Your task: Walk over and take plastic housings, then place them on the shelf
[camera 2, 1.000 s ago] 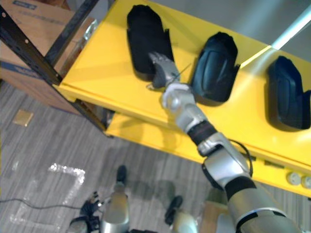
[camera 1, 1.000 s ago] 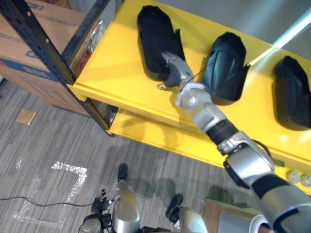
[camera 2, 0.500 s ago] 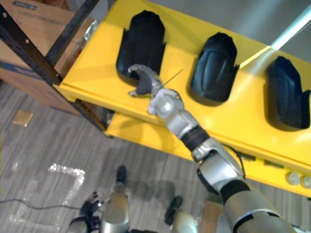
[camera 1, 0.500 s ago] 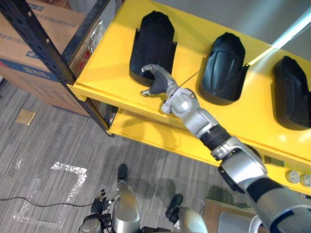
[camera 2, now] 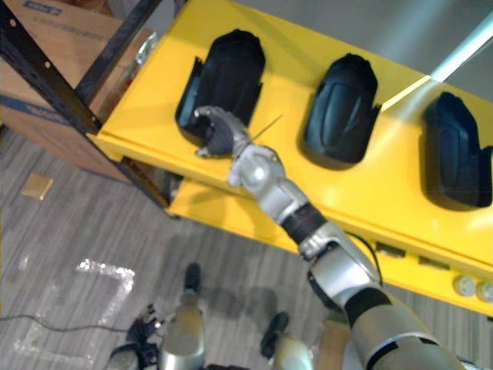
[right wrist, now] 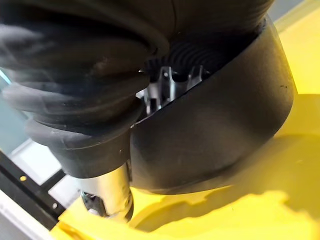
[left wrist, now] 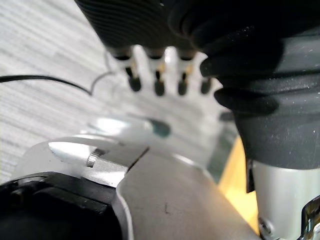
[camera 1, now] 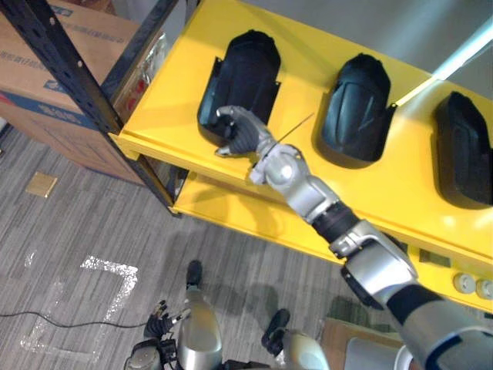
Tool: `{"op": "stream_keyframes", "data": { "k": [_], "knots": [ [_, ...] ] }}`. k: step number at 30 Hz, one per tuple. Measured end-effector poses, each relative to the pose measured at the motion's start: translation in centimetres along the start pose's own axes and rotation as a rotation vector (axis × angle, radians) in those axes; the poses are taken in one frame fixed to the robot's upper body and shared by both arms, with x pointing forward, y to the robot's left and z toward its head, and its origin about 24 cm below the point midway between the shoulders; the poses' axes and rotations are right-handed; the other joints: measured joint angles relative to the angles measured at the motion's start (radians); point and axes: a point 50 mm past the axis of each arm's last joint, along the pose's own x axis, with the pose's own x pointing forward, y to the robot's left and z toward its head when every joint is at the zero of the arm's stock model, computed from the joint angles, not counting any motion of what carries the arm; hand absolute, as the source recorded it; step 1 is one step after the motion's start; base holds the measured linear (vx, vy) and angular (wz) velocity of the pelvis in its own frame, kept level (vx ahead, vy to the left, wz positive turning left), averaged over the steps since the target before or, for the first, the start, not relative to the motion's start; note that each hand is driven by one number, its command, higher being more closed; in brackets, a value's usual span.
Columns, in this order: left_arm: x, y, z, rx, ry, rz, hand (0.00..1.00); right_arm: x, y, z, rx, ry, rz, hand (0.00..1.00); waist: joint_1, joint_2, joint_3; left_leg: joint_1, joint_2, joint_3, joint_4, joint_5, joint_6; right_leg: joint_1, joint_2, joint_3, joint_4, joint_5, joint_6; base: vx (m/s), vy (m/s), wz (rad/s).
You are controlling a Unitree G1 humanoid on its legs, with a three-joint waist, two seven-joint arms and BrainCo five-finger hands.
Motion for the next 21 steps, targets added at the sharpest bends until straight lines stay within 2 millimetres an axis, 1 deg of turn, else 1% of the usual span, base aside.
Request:
{"op": "stream_keyframes", "data": {
  "k": [5,11,16,19,21],
  "knots": [
    [0.0,0.0,0.0,0.006,-0.008,0.0,0.0,0.0,0.3,0.2,0.006,-0.025,-0.02,0.0,0.0,0.0,-0.001,0.0,0.0,-0.001,0.0,0.0,0.0,0.0,0.0,-0.001,-0.001,0.0,0.0,0.0,0.0,0.0],
    [0.0,0.0,0.0,0.008,-0.014,0.0,0.0,0.0,0.9,0.8,-0.088,-0.079,-0.097,0.0,0.001,0.005,-0.003,-0.013,0.0,-0.016,0.0,0.002,-0.003,0.006,0.005,-0.021,-0.015,0.002,0.002,0.0,-0.006,0.08],
    [0.0,-0.1,0.1,0.007,-0.028,-0.001,0.0,0.0,1.5,2.3,-0.108,-0.16,-0.167,0.0,0.006,0.005,-0.004,-0.013,0.001,-0.018,0.0,0.003,-0.004,0.013,0.009,-0.022,-0.026,0.004,0.005,0.0,-0.005,0.01],
    [0.0,-0.1,0.1,0.006,-0.028,-0.003,0.0,-0.1,1.4,2.8,-0.152,-0.189,-0.223,0.0,0.007,0.006,-0.004,-0.013,0.001,-0.02,0.0,0.003,-0.004,0.015,0.009,-0.024,-0.028,0.005,0.005,0.0,0.0,0.0],
    [0.0,-0.2,0.1,0.004,-0.029,-0.008,0.0,-0.1,1.0,3.1,-0.2,-0.214,-0.29,0.0,0.007,0.012,-0.003,-0.013,0.001,-0.022,0.0,0.003,-0.004,0.017,0.01,-0.026,-0.029,0.004,0.005,0.0,0.0,0.0]
  ]
}}
